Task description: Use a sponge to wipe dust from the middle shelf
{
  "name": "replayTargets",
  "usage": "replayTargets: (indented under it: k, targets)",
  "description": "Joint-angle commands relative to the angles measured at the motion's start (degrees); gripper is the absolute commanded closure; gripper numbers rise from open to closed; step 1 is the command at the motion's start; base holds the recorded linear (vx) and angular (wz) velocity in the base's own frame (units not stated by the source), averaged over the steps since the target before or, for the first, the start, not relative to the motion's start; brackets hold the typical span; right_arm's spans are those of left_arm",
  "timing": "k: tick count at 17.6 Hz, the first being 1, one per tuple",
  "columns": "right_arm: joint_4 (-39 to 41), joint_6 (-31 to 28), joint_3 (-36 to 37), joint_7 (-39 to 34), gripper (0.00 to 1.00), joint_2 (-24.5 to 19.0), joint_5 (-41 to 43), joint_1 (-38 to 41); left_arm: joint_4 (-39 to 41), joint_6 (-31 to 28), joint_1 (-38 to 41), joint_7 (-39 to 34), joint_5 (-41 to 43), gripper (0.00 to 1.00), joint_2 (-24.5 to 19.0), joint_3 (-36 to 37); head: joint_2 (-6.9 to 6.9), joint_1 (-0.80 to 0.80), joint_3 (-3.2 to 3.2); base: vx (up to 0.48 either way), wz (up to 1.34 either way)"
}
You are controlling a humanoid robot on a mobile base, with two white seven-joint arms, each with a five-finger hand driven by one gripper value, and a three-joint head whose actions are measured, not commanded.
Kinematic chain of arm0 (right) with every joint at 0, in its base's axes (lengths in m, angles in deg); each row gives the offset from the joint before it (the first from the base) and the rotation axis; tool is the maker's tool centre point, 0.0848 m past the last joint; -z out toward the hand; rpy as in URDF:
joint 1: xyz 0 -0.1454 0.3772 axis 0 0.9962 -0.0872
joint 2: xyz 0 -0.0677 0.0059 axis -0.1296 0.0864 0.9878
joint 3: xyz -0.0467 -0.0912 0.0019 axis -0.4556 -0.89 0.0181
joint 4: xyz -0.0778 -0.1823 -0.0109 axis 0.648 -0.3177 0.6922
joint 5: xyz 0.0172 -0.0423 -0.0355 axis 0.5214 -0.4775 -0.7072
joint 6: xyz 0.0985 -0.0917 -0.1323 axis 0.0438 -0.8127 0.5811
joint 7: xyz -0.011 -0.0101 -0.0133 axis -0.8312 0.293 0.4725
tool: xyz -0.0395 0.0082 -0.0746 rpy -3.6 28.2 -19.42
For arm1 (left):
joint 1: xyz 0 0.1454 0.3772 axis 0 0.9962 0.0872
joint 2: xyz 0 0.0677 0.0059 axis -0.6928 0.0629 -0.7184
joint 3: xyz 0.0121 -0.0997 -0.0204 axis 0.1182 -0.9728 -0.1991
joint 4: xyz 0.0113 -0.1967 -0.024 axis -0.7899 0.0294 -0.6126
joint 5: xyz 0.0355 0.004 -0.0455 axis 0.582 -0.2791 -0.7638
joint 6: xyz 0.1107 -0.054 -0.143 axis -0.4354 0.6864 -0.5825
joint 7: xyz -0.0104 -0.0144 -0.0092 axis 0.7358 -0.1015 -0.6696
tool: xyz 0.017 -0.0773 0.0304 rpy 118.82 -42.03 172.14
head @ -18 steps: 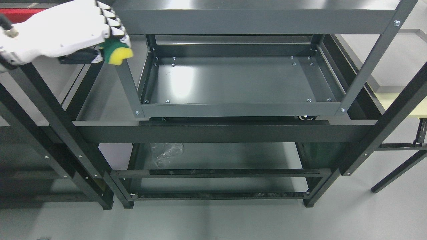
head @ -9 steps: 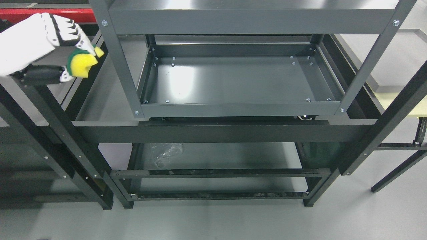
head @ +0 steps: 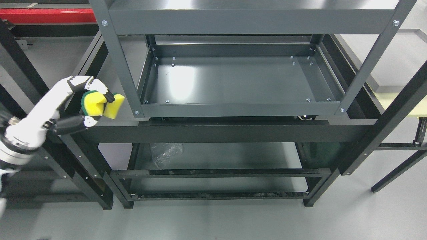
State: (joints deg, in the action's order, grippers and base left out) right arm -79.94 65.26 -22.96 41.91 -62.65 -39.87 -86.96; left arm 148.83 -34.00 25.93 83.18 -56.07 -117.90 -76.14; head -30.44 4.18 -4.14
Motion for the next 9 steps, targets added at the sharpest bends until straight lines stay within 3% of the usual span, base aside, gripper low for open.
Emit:
replayTargets:
  k: [1,4,6,9]
  targets:
    - [1.0,-4.2,0.0,-0.1,0.00,1.0,0.0,0.0,-0.5,-13.2,2.9,-1.3,3.6,1.00,36.3,-7.7,0.00,0.00,0.00,0.000,0.00]
    - [1.0,-4.2,0.0,-0.1,0.00,1.0,0.0,0.0,-0.8,-26.3,2.6,-11.6,9.9,1.00,36.3,-4.5,0.00,0.00,0.00,0.000,0.00]
    - [1.0,-4.2,0.0,-0.1,0.00,1.0,0.0,0.0,-2.5,-38.7,2.5,-23.3,10.0,0.99,36.3,-0.8,0.00,0.00,0.00,0.000,0.00]
    - [1.0,-4.2,0.0,-0.1,0.00,1.0,0.0,0.0,4.4,-47.2,1.4,-31.6,8.1,0.99,36.3,7.8,0.00,0.00,0.00,0.000,0.00]
